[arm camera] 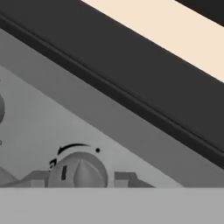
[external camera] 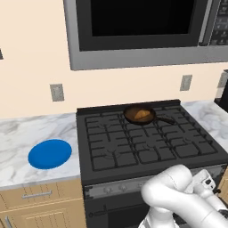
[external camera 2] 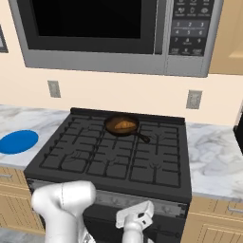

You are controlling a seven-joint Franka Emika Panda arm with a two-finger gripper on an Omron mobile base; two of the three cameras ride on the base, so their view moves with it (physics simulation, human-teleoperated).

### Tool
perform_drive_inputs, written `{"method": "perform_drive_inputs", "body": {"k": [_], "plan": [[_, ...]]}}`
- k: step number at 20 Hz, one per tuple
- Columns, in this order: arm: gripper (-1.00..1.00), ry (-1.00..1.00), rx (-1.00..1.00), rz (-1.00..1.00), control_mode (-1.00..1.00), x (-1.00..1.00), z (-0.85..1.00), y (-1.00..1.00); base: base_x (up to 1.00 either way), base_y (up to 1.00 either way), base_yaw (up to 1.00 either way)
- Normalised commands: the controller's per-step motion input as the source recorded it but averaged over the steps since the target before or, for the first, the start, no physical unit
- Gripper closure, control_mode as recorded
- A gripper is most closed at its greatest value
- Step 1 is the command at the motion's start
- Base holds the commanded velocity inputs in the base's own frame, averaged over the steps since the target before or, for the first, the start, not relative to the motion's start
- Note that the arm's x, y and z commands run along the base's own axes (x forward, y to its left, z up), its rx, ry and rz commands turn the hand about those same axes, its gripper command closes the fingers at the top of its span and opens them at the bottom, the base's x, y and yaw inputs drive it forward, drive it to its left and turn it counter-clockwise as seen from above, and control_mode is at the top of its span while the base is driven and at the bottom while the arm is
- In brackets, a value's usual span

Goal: Pick the croissant and place it on the pan. Then turn on the stove to warm the croissant.

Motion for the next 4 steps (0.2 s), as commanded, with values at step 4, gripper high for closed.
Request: {"method": "perform_drive_inputs", "body": {"k": [4], "plan": [[1.00,-0.31,-0.95,0.51,-1.00,0.00,-0.02,0.00,0.00,0.00,0.00]]}}
